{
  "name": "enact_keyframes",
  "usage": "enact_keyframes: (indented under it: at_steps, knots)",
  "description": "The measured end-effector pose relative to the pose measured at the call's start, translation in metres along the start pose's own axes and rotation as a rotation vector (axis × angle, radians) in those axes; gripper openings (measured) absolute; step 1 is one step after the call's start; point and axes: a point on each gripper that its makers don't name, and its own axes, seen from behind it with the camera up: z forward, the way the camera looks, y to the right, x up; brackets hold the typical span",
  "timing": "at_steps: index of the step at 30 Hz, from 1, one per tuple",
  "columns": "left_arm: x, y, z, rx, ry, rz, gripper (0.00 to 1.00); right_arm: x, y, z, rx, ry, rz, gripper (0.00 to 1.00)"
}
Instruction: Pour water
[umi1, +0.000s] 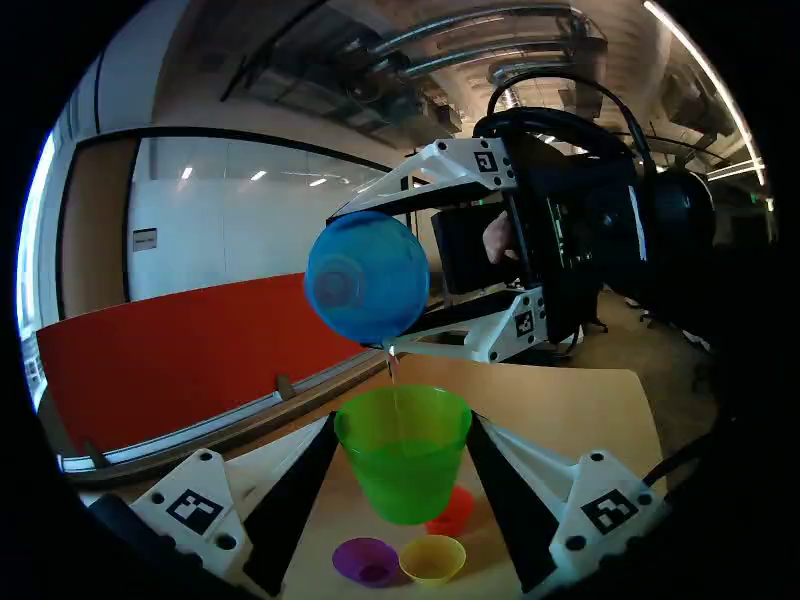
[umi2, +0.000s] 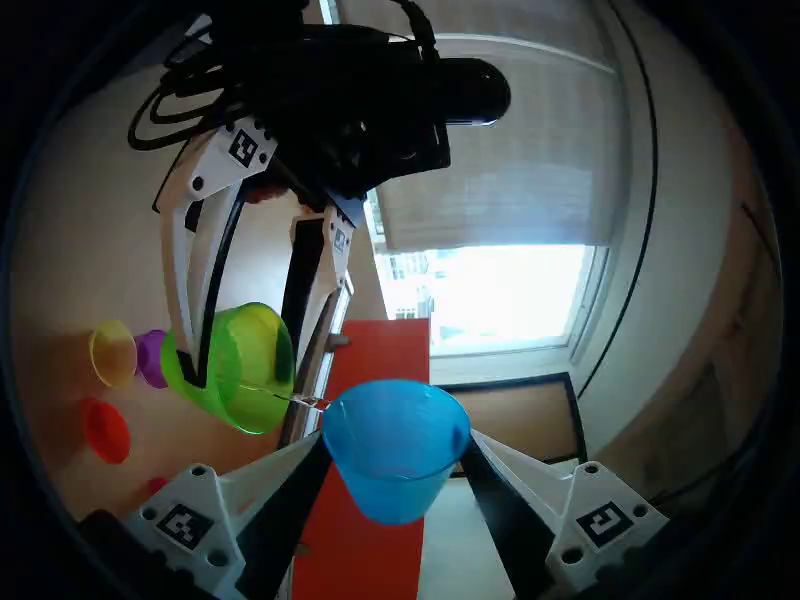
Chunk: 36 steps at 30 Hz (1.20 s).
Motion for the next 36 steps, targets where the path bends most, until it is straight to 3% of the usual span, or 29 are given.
enact_keyframes:
  at_steps: [36]
  knots:
    - [0.002,-0.001,-0.004,0.010,0.003,0.007,0.89,0.009,0.005,0.001,-0.005,0.008,-0.087,0.90]
